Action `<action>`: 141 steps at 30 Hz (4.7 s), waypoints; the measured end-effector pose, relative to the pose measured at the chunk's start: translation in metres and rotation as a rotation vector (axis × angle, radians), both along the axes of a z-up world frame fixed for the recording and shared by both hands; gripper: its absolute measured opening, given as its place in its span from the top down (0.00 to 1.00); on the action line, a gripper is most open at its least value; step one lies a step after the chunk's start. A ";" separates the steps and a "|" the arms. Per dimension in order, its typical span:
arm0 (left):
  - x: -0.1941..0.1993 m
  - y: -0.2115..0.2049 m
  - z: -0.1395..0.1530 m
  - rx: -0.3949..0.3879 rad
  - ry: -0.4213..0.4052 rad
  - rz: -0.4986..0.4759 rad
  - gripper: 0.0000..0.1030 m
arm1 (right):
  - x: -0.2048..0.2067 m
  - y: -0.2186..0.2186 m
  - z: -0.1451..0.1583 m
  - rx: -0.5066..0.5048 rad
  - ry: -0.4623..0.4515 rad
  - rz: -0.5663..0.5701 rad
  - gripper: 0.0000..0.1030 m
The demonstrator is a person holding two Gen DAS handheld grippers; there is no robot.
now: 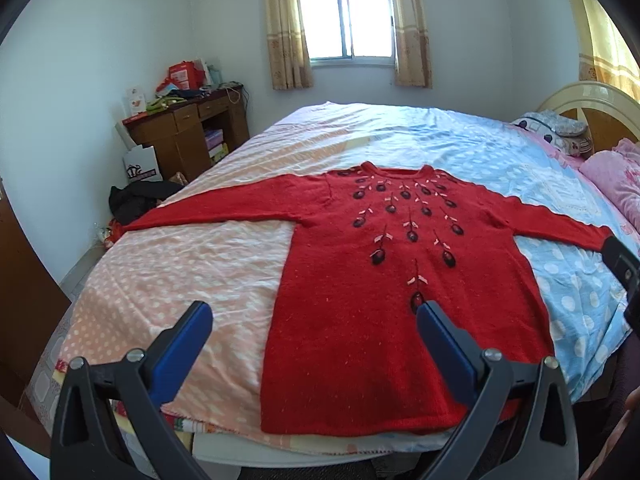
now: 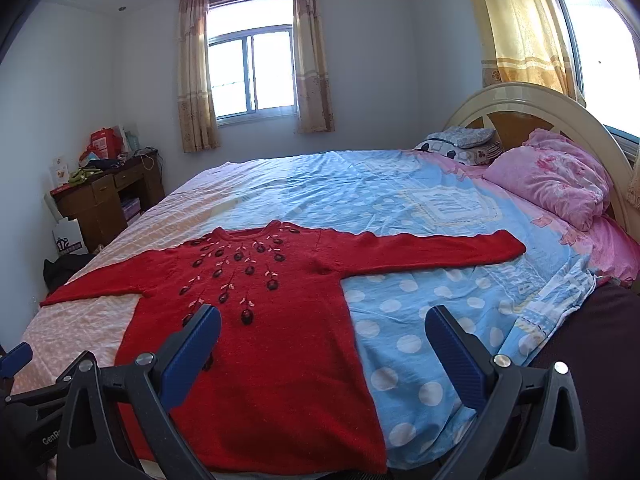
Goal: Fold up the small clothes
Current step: 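Move both tools toward the spread red sweater on the bed, then grasp the red sweater's sleeve cuff with the right tool and lift it, then fold the sleeve and side panel across the sweater front with the right tool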
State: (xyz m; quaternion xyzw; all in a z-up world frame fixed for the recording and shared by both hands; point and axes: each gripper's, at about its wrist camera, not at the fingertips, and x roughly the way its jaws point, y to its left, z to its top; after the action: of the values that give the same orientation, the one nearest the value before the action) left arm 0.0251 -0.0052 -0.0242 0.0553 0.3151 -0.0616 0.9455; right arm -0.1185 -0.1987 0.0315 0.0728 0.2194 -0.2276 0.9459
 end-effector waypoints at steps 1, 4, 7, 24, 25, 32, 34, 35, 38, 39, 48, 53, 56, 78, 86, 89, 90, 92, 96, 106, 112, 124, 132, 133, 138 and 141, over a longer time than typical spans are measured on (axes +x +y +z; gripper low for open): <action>0.004 0.000 -0.002 -0.002 0.005 -0.002 0.00 | 0.004 -0.002 -0.002 -0.006 0.004 -0.007 0.01; 0.025 -0.003 -0.009 -0.005 0.033 -0.006 0.00 | 0.020 -0.010 -0.002 -0.016 0.030 -0.024 0.01; 0.050 -0.008 -0.008 -0.017 0.048 -0.017 0.00 | 0.044 -0.017 0.002 -0.020 0.048 -0.025 0.01; 0.149 -0.014 0.008 -0.032 0.071 -0.004 0.00 | 0.176 -0.014 0.012 -0.002 0.099 -0.006 0.01; 0.150 -0.015 0.007 -0.024 0.071 -0.004 0.00 | 0.180 -0.014 0.011 0.001 0.106 -0.002 0.01; 0.164 -0.019 0.007 -0.073 0.097 -0.022 0.00 | 0.197 -0.022 0.003 0.001 0.130 -0.007 0.01; 0.166 -0.019 0.006 -0.096 0.092 -0.024 0.00 | 0.203 -0.028 0.000 0.011 0.147 -0.023 0.01; 0.167 -0.020 0.005 -0.102 0.091 -0.024 0.00 | 0.205 -0.031 -0.001 0.018 0.153 -0.026 0.01; 0.173 -0.024 0.000 -0.099 0.095 -0.022 0.00 | 0.209 -0.040 -0.005 0.026 0.164 -0.037 0.01; 0.175 -0.026 -0.002 -0.086 0.099 -0.017 0.00 | 0.211 -0.042 -0.005 0.025 0.167 -0.039 0.01; 0.183 -0.034 -0.012 -0.045 0.113 -0.002 0.00 | 0.219 -0.063 -0.012 0.053 0.188 -0.059 0.01; 0.185 -0.036 -0.015 -0.038 0.100 0.001 0.00 | 0.220 -0.068 -0.015 0.053 0.193 -0.067 0.01; 0.189 -0.041 -0.018 -0.005 0.085 -0.001 0.00 | 0.221 -0.072 -0.016 0.047 0.199 -0.071 0.01; 0.227 -0.066 -0.091 0.123 0.136 0.030 0.00 | 0.134 -0.325 -0.065 0.081 0.224 -0.583 0.23; 0.229 -0.051 -0.095 -0.016 0.165 0.009 0.00 | 0.090 -0.431 -0.095 0.282 0.218 -0.837 0.24; 0.228 -0.056 -0.095 -0.003 0.156 0.010 0.00 | 0.097 -0.443 -0.109 0.328 0.240 -0.828 0.37; 0.226 -0.057 -0.095 0.003 0.154 0.010 0.00 | 0.101 -0.440 -0.108 0.293 0.242 -0.825 0.41; 0.227 -0.057 -0.096 0.000 0.152 0.008 0.00 | 0.110 -0.435 -0.107 0.259 0.266 -0.801 0.54; 0.229 -0.053 -0.096 -0.017 0.150 0.004 0.00 | 0.126 -0.427 -0.106 0.193 0.311 -0.757 0.84; 0.228 -0.049 -0.097 -0.037 0.139 -0.002 0.00 | 0.142 -0.372 -0.052 0.109 0.218 -0.644 0.94; 0.226 -0.048 -0.096 -0.051 0.131 -0.008 0.00 | 0.198 -0.274 -0.002 0.095 0.118 -0.361 0.94; 0.225 -0.041 -0.097 -0.103 0.112 -0.022 0.00 | 0.358 -0.060 -0.051 0.228 0.182 0.295 0.94; 0.224 -0.036 -0.098 -0.140 0.092 -0.029 0.00 | 0.407 -0.003 -0.083 0.410 0.261 0.647 0.94; 0.224 -0.035 -0.098 -0.144 0.092 -0.030 0.00 | 0.412 -0.001 -0.085 0.435 0.271 0.688 0.93; 0.223 -0.034 -0.099 -0.148 0.090 -0.030 0.00 | 0.426 0.014 -0.095 0.525 0.353 0.799 0.84; 0.223 -0.035 -0.099 -0.149 0.090 -0.030 0.00 | 0.416 0.009 -0.094 0.611 0.307 0.826 0.60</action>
State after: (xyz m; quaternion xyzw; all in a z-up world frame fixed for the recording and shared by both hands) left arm 0.2483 -0.0402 -0.1228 -0.0132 0.3509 -0.1012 0.9308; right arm 0.2970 -0.1901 -0.0621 0.2183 0.4217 0.2296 0.8496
